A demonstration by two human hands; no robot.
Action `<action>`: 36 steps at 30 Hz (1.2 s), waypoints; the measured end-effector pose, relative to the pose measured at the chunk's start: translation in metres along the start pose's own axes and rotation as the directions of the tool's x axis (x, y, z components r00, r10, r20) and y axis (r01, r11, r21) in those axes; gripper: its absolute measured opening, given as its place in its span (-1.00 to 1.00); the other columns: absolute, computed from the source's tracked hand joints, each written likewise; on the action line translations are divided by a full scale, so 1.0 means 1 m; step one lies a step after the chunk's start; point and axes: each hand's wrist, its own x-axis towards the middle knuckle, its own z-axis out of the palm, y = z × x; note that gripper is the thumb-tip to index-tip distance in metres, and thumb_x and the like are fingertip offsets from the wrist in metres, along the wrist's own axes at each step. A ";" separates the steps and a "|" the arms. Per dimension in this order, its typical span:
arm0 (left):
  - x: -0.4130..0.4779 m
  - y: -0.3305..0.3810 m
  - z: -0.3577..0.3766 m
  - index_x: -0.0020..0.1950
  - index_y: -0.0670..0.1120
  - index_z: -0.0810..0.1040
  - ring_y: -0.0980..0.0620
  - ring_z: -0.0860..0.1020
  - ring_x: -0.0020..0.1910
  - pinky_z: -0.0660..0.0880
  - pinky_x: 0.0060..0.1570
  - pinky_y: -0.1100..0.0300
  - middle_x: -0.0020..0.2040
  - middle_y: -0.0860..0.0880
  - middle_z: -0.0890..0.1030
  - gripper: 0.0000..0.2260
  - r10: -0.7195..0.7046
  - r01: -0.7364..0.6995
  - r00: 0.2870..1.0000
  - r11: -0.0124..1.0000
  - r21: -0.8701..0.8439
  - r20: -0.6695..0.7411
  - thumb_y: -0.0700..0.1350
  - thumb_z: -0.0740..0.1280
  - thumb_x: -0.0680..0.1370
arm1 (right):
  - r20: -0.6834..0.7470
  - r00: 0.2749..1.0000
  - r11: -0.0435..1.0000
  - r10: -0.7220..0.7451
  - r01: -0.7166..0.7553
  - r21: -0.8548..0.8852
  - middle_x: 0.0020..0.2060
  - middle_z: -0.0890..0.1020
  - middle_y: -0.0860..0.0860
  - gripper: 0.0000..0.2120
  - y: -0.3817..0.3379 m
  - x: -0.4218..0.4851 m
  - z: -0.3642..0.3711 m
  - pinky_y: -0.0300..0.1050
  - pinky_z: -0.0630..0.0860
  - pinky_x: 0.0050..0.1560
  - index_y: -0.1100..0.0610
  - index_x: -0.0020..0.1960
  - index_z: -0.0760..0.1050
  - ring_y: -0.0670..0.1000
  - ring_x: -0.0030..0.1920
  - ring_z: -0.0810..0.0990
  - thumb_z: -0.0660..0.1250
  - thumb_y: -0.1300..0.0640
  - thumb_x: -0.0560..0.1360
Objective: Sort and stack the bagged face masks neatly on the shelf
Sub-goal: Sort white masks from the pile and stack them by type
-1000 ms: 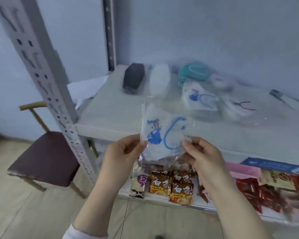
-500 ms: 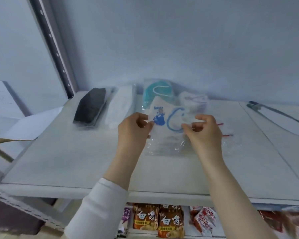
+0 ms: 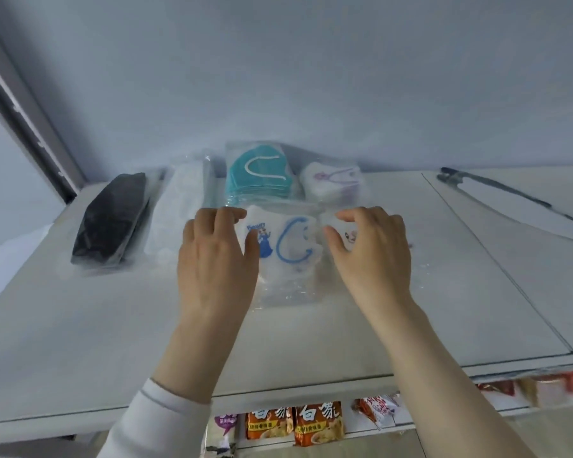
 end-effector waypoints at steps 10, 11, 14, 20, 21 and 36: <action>-0.012 0.181 0.093 0.02 -0.15 0.60 -0.19 0.59 -0.08 0.50 -0.12 0.04 -0.06 -0.13 0.62 -0.83 0.540 -0.516 0.830 0.838 -0.175 0.138 -0.16 0.37 0.45 | -0.048 0.990 0.989 0.129 -0.132 -0.071 0.18 0.52 0.10 -0.67 0.173 0.028 -0.096 -0.05 0.36 0.15 0.12 0.24 0.48 0.13 0.23 0.38 0.29 0.01 0.52; -0.019 0.202 0.107 0.07 -0.15 0.58 -0.18 0.58 -0.02 0.47 -0.06 0.03 -0.01 -0.12 0.61 -0.82 0.551 -0.521 0.818 0.832 -0.192 0.167 -0.15 0.37 0.48 | -0.039 0.987 0.984 0.156 -0.158 -0.078 0.20 0.51 0.11 -0.65 0.199 0.031 -0.106 -0.04 0.37 0.16 0.12 0.25 0.47 0.13 0.25 0.36 0.30 0.00 0.52; -0.043 0.257 0.153 0.24 -0.06 0.50 -0.06 0.47 0.19 0.35 0.14 0.12 0.17 -0.04 0.53 -0.75 0.496 -0.458 0.821 0.867 -0.195 0.281 -0.05 0.25 0.58 | 0.031 0.979 0.978 0.201 -0.198 -0.060 0.26 0.48 0.10 -0.57 0.273 0.036 -0.131 -0.04 0.33 0.22 0.12 0.30 0.43 0.13 0.31 0.33 0.33 -0.03 0.49; -0.067 0.326 0.228 0.23 -0.02 0.48 0.02 0.46 0.21 0.39 0.18 0.15 0.19 0.00 0.49 -0.77 0.269 -0.173 0.856 0.954 -0.245 0.442 -0.05 0.23 0.59 | 0.108 0.964 0.970 0.242 -0.242 -0.011 0.18 0.53 0.11 -0.51 0.392 0.070 -0.151 -0.02 0.39 0.18 0.14 0.27 0.43 0.17 0.23 0.43 0.36 -0.10 0.44; -0.065 0.332 0.237 0.25 -0.03 0.47 0.01 0.46 0.22 0.40 0.18 0.14 0.22 -0.01 0.48 -0.76 0.205 -0.095 0.866 0.963 -0.252 0.456 -0.05 0.24 0.59 | 0.110 0.961 0.967 0.255 -0.254 -0.030 0.16 0.53 0.12 -0.50 0.401 0.085 -0.148 -0.03 0.38 0.15 0.15 0.26 0.44 0.17 0.22 0.43 0.36 -0.12 0.43; -0.019 0.368 0.289 0.48 -0.07 0.17 0.00 0.54 0.13 0.41 0.18 0.13 0.27 -0.03 0.47 -0.40 -0.383 0.689 0.711 0.210 -0.694 0.590 -0.05 0.37 0.52 | 0.267 0.948 0.722 0.173 -0.306 0.621 -0.37 0.60 0.00 -0.85 0.412 0.141 -0.146 -0.27 0.43 -0.32 0.07 -0.22 0.47 -0.03 -0.43 0.55 0.43 0.20 0.42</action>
